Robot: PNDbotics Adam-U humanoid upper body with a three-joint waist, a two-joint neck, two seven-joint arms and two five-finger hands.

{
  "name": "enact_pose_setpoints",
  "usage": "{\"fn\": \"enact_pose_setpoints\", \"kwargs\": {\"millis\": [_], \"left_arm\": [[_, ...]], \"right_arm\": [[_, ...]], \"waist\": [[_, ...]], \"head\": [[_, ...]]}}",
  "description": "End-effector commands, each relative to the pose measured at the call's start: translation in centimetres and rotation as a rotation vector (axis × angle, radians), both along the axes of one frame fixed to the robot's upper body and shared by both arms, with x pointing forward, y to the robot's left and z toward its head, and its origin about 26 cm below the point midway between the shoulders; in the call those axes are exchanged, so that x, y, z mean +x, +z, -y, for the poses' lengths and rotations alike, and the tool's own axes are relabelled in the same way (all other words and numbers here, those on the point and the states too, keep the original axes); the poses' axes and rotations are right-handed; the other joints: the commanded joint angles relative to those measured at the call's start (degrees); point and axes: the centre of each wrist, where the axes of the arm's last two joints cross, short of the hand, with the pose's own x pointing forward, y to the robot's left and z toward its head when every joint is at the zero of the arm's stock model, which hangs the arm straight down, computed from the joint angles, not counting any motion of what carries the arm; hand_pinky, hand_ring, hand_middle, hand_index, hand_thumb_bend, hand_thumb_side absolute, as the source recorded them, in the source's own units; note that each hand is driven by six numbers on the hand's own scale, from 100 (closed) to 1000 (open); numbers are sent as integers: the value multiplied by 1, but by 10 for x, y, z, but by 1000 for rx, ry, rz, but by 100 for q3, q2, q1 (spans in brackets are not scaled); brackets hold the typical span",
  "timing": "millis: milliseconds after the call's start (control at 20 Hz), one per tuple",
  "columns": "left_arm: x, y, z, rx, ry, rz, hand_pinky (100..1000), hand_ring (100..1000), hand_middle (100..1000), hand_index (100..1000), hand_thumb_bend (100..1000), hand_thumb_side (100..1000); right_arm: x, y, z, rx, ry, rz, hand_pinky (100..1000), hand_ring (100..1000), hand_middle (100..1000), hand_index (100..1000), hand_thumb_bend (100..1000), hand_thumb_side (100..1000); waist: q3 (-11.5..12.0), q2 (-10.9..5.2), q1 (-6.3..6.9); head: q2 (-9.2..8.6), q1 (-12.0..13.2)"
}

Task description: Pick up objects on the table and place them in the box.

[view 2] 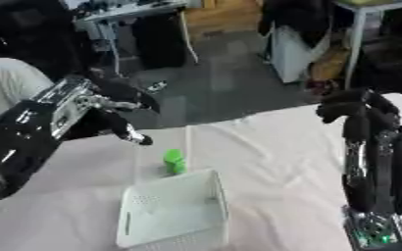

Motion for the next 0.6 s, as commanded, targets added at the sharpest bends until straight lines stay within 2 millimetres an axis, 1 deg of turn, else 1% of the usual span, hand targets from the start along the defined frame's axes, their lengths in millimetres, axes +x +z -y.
{"fn": "enact_pose_setpoints", "kwargs": {"millis": [50,150,250,500,600], "left_arm": [[3,16,-4,182,-158,-139,1000,1000,1000,1000,789,846],[5,14,-3,191,-170,-157,1000,1000,1000,1000,795,843],[6,12,-1,204,-177,-184,1000,1000,1000,1000,808,851],[10,7,4,255,-182,-268,1000,1000,1000,1000,834,862],[11,5,8,276,-184,-286,1000,1000,1000,1000,828,856]], "right_arm": [[-1,8,-5,9,20,24,390,517,544,553,100,1000],[-1,8,-6,9,22,23,390,517,544,553,100,1000],[-1,8,-6,10,23,22,389,517,544,553,100,1000],[-1,8,-7,11,28,20,390,517,544,553,100,1000],[-1,8,-7,12,31,22,390,517,544,553,100,1000]], "waist": [[-12,-38,-23],[-20,-32,-18],[-25,-30,-12],[-31,-34,0],[-41,-32,-2]], "head": [[-126,4],[-197,-73],[-232,-109],[-238,-102],[-233,-78]]}}
